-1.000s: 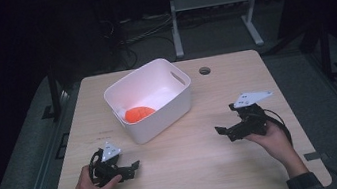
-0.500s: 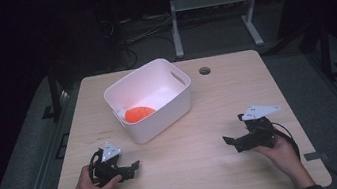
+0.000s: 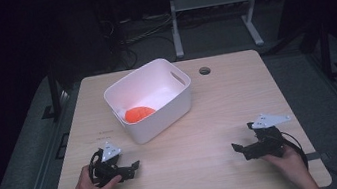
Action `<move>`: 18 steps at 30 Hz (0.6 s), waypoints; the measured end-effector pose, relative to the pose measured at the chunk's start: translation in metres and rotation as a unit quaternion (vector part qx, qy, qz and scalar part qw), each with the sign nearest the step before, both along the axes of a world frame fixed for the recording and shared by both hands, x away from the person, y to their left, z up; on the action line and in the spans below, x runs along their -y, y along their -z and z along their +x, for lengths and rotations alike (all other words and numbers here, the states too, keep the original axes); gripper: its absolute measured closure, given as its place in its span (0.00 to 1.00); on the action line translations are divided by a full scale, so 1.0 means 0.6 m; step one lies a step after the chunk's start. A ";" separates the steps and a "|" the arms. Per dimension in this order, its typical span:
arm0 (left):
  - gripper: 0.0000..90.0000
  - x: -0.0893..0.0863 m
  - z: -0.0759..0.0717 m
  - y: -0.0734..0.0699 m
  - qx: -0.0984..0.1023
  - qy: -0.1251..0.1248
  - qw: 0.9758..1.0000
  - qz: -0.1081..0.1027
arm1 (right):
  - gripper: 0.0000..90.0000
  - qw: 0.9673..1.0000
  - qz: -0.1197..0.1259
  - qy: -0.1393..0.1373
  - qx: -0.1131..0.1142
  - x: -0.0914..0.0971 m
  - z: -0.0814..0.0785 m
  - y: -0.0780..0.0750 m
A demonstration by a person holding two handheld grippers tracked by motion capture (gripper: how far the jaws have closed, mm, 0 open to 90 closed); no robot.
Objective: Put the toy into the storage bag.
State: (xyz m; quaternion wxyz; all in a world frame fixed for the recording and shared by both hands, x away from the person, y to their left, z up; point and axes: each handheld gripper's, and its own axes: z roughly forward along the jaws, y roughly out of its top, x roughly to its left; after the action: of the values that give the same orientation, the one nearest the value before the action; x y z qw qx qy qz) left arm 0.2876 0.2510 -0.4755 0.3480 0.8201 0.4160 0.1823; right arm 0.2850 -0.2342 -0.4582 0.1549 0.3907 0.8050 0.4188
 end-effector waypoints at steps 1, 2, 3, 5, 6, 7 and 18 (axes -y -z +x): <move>0.14 0.000 0.000 0.000 0.000 0.000 1.000 0.000 | 0.02 1.000 -0.002 0.002 -0.001 0.002 -0.002 0.002; 0.14 0.000 0.000 0.000 0.000 0.000 1.000 0.000 | 0.02 1.000 -0.004 0.006 -0.004 0.005 -0.004 0.005; 0.14 0.000 0.000 0.000 0.000 0.000 1.000 0.000 | 0.02 1.000 -0.007 0.008 -0.006 0.008 -0.006 0.007; 0.14 0.000 0.000 0.000 0.000 0.000 1.000 0.000 | 0.02 1.000 -0.013 0.014 -0.008 0.012 -0.011 0.012; 0.14 0.000 0.000 0.000 0.000 0.000 1.000 0.000 | 0.02 1.000 -0.015 0.015 -0.009 0.015 -0.013 0.015; 0.14 0.000 0.000 0.000 0.000 0.000 1.000 0.000 | 0.02 1.000 -0.017 0.016 -0.009 0.017 -0.013 0.016; 0.14 0.000 0.000 0.000 0.000 0.000 1.000 0.000 | 0.02 0.997 -0.059 0.039 -0.028 0.026 -0.017 0.038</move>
State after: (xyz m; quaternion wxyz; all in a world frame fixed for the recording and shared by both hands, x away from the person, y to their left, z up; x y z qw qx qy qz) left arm 0.2877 0.2510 -0.4755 0.3481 0.8202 0.4159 0.1822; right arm 0.2751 -0.2500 -0.4812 0.1711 0.4233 0.8166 0.3533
